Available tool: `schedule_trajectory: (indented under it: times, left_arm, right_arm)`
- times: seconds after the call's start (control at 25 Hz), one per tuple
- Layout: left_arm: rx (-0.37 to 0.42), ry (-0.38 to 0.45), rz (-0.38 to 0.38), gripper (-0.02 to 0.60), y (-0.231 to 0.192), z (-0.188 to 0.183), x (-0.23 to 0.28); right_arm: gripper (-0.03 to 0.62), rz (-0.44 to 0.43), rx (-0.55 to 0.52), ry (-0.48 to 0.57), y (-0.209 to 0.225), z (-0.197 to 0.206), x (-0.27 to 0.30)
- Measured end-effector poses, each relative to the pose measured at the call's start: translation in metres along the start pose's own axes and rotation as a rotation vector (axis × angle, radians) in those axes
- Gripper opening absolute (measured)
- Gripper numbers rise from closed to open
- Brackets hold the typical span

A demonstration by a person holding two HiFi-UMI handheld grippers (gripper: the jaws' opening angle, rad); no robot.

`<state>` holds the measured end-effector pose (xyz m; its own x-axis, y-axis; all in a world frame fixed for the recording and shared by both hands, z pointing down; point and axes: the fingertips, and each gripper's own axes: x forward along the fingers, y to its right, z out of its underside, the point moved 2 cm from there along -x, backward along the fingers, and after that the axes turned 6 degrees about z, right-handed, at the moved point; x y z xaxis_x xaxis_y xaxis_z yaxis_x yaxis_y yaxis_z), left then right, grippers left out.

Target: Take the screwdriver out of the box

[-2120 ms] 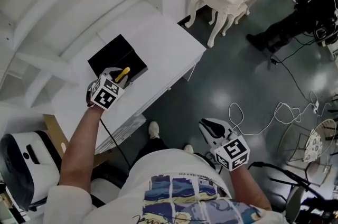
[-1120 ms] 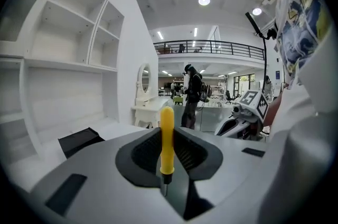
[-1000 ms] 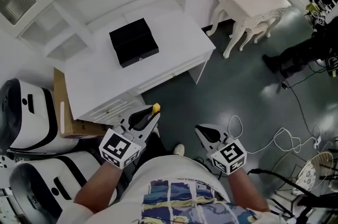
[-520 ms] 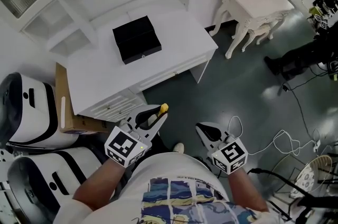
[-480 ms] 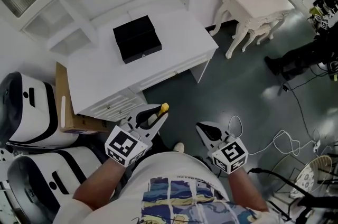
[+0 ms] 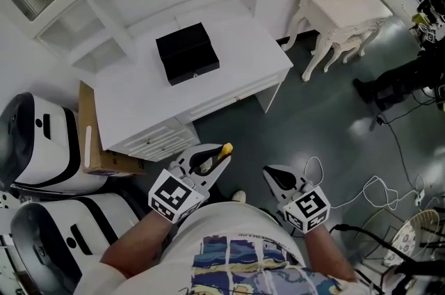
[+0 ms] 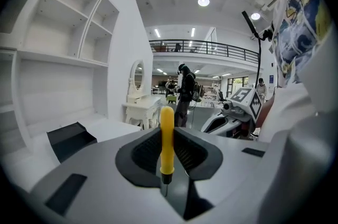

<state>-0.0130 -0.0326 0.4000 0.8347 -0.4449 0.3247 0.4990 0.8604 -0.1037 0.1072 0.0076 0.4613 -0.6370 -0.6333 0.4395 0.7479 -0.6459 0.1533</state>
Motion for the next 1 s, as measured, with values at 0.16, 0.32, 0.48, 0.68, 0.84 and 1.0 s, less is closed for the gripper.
schedule_trajectory:
  times: [0.16,0.32,0.48,0.68,0.84,1.0]
  left_arm:
    - [0.006,-0.009,0.01,0.08,0.005,0.003,0.003]
    - [0.004,-0.011,0.016,0.08,0.009,0.003,0.005]
    - [0.003,-0.017,0.022,0.08,0.011,0.004,0.007]
    - [0.002,-0.025,0.028,0.08,0.012,0.007,0.009]
    - [0.004,-0.031,0.028,0.08,0.011,0.006,0.009]
    - [0.004,-0.035,0.029,0.08,0.01,0.006,0.008]
  right_arm:
    - [0.025,0.002,-0.005,-0.003,0.001,0.002,-0.002]
    - [0.025,0.004,-0.01,-0.003,0.002,0.002,-0.005]
    - [0.025,0.005,-0.017,-0.005,0.003,0.003,-0.007]
    - [0.025,0.0,-0.019,-0.009,0.001,0.005,-0.007]
    - [0.025,-0.003,-0.023,-0.008,0.002,0.006,-0.006]
    - [0.025,-0.001,-0.015,-0.012,0.001,0.006,-0.005]
